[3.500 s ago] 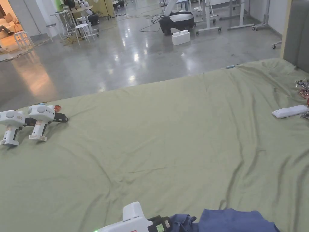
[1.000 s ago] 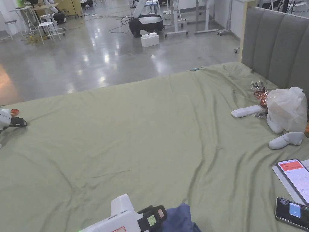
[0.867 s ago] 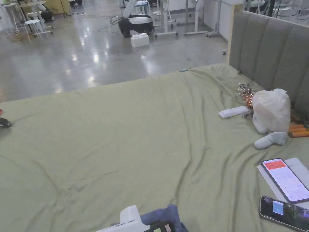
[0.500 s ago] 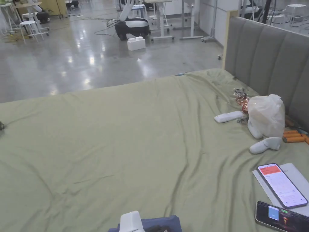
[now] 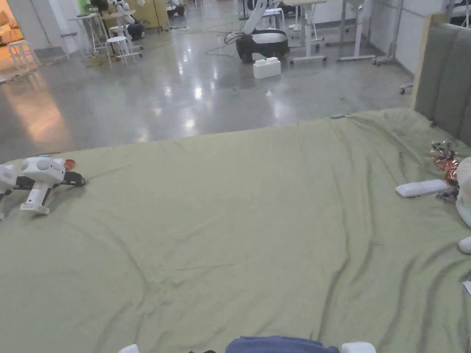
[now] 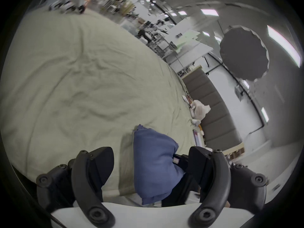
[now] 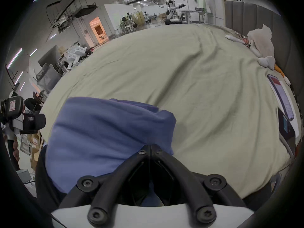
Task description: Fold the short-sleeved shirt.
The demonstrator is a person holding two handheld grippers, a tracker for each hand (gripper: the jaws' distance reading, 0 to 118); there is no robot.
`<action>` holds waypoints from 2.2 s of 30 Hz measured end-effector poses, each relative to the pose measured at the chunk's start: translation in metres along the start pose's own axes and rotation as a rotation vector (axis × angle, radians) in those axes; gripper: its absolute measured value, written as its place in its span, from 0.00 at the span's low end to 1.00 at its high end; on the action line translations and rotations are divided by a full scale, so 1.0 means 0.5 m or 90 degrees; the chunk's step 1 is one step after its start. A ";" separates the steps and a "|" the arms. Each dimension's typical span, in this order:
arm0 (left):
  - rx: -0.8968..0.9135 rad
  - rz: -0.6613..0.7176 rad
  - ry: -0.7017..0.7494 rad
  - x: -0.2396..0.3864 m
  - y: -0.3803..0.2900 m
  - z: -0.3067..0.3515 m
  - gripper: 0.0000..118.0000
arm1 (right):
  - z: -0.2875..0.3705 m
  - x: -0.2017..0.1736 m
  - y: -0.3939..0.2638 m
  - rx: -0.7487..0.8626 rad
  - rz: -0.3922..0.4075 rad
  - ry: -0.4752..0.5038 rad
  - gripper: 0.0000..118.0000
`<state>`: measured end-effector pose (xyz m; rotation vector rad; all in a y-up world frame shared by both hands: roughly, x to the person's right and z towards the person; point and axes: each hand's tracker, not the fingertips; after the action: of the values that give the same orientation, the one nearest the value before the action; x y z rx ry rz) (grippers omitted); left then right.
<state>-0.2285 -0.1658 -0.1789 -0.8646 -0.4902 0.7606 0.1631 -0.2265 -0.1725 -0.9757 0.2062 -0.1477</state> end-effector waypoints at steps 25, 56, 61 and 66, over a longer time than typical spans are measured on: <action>0.006 0.030 0.084 -0.113 0.222 0.177 0.19 | 0.139 0.033 -0.023 0.066 -0.035 0.096 0.00; 0.466 -0.500 0.324 0.309 0.183 0.410 0.64 | 0.382 -0.065 0.149 0.389 0.103 0.001 0.00; 0.547 -0.607 0.329 0.392 0.031 0.332 0.34 | 0.457 -0.105 0.164 0.486 0.143 -0.033 0.00; 0.497 -0.569 0.283 0.435 -0.036 0.308 0.16 | 0.506 -0.137 0.132 0.520 0.180 -0.078 0.00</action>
<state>-0.1836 0.0681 -0.0585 -0.0176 -0.1115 -0.1043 0.1591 0.0287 -0.0826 -0.1358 0.1477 0.0896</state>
